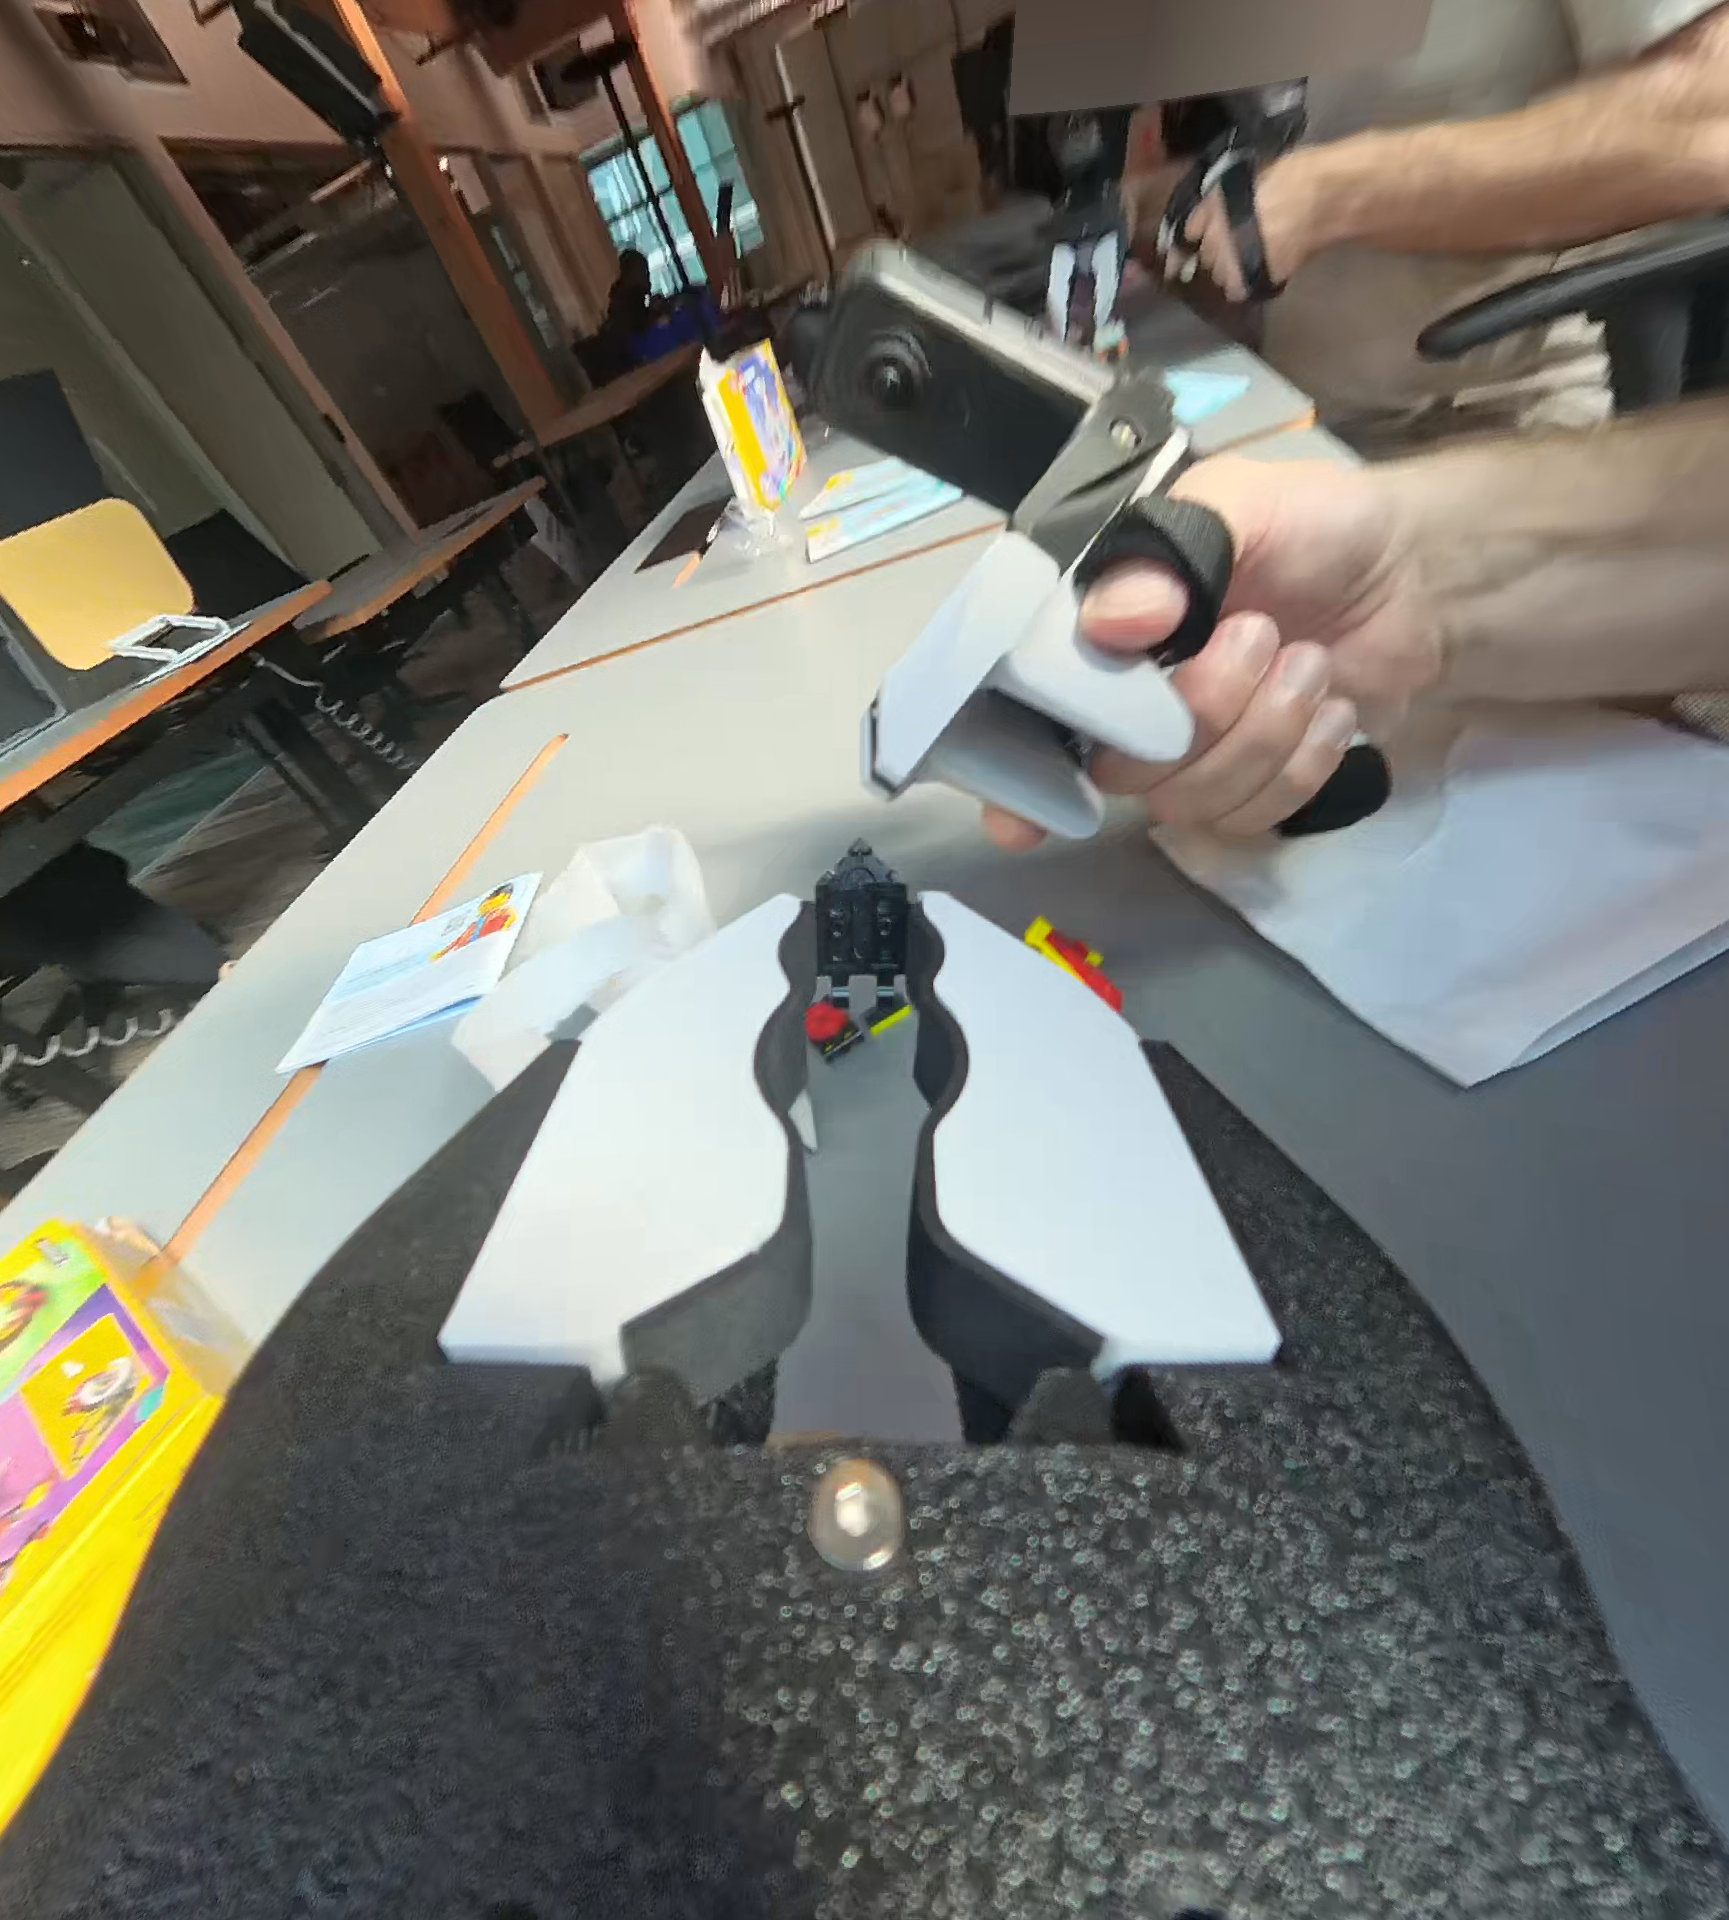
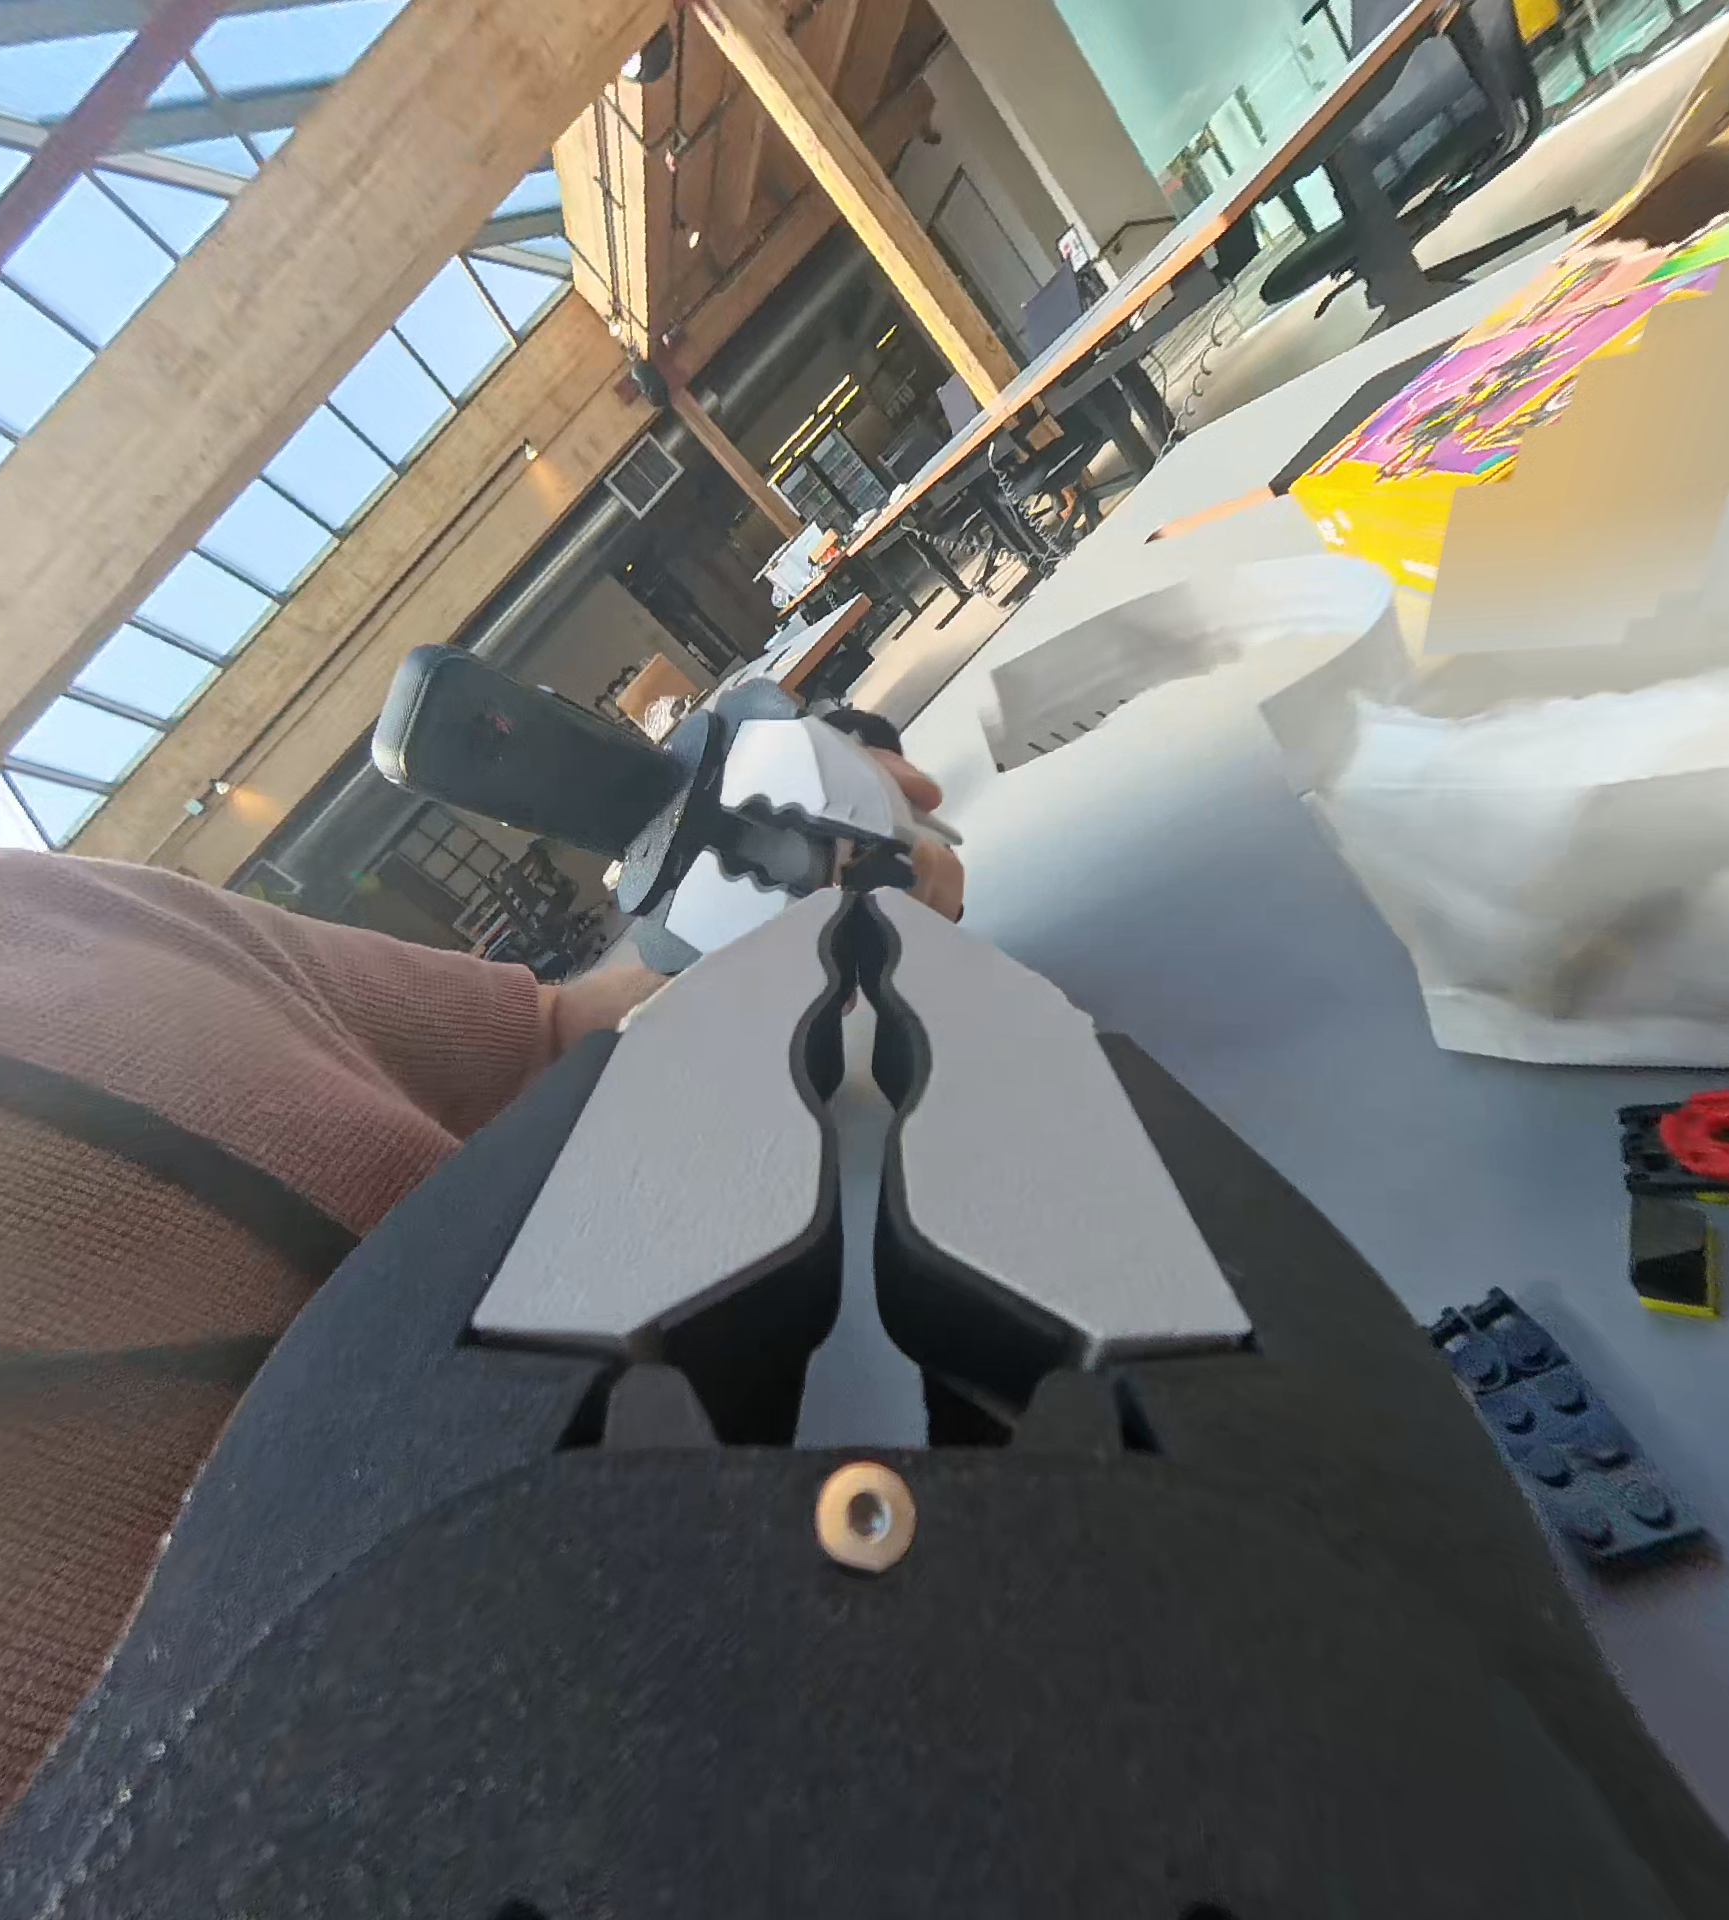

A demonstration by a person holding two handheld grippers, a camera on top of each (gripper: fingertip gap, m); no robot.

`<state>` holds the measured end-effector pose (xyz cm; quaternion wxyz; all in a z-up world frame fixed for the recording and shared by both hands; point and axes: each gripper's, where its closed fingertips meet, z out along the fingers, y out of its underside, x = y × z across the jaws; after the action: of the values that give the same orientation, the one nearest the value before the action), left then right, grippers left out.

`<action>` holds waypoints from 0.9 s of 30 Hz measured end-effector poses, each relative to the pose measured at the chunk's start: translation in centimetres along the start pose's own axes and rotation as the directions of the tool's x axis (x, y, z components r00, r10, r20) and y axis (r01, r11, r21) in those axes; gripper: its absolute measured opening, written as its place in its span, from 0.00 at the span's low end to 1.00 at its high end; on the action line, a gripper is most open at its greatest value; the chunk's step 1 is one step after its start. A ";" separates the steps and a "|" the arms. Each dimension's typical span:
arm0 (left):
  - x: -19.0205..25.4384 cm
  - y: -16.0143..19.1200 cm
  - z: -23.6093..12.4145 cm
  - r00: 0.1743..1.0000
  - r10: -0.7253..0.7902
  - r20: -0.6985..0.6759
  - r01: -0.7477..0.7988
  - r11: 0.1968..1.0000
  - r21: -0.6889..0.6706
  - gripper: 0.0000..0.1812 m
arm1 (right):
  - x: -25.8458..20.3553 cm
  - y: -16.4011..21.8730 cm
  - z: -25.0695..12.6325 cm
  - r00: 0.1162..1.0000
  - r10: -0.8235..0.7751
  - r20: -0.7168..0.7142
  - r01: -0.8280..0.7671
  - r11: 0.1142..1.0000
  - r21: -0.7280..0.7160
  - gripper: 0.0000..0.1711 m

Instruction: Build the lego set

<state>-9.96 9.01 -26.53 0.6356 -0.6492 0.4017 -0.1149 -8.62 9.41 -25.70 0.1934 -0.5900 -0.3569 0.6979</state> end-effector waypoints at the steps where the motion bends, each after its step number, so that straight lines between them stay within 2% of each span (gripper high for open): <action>1: 0.0 0.2 0.1 0.999 0.049 0.018 -0.049 0.998 -0.029 0.09 | -0.3 0.7 0.4 1.000 -0.024 -0.012 0.023 0.999 -0.046 0.00; 3: 0.4 -0.3 0.3 0.992 0.122 0.028 -0.121 0.992 -0.042 0.09 | -0.2 1.0 0.9 0.988 -0.116 -0.099 0.108 0.991 -0.085 0.03; 6: 0.9 -0.5 0.7 0.974 0.226 0.034 -0.223 0.971 -0.083 0.09 | -0.5 0.9 1.5 0.977 -0.170 -0.133 0.157 0.982 -0.100 0.05; 8: 1.0 -0.5 0.8 0.964 0.263 0.044 -0.257 0.961 -0.103 0.09 | -0.5 0.8 1.6 0.977 -0.167 -0.130 0.156 0.983 -0.093 0.05; 12: 1.1 -1.8 0.4 0.974 0.220 0.059 -0.219 0.976 -0.018 0.09 | -1.5 0.2 1.5 0.994 -0.105 -0.044 0.104 0.994 -0.023 0.03; 14: 1.0 -3.1 0.2 0.991 0.126 0.051 -0.130 0.988 0.089 0.09 | -2.4 -0.3 1.5 0.997 0.023 0.079 -0.027 0.998 0.049 0.03; 16: 1.0 -4.6 -0.2 1.000 -0.006 0.002 0.005 0.975 0.222 0.09 | -3.5 -1.0 1.4 0.961 0.137 0.239 -0.169 0.978 0.120 0.02; 18: 0.9 -5.4 -0.4 0.987 -0.145 -0.075 0.161 0.934 0.318 0.08 | -4.2 -1.4 1.4 0.938 0.166 0.305 -0.221 0.963 0.156 0.03; 20: 0.8 -5.7 -0.6 0.964 -0.232 -0.132 0.265 0.896 0.358 0.08 | -4.5 -1.6 1.4 0.929 0.175 0.325 -0.241 0.954 0.176 0.03; 23: 0.7 -4.9 -0.2 0.988 -0.144 -0.060 0.155 0.943 0.293 0.09 | -3.8 -1.5 1.5 0.953 0.169 0.253 -0.220 0.957 0.189 0.02; 25: 0.6 -3.8 0.4 1.000 -0.029 0.009 0.027 0.986 0.166 0.09 | -2.7 -1.4 1.4 0.990 0.108 0.096 -0.124 0.974 0.188 0.02; 27: 0.4 -3.2 0.6 0.996 0.073 0.049 -0.077 0.993 0.085 0.09 | -2.3 -1.4 1.5 0.999 0.035 -0.033 -0.029 0.988 0.152 0.02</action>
<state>-8.07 8.77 -23.80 0.6763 -0.6078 0.4056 -0.0933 -9.70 8.34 -23.04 0.2328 -0.5916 -0.2899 0.7154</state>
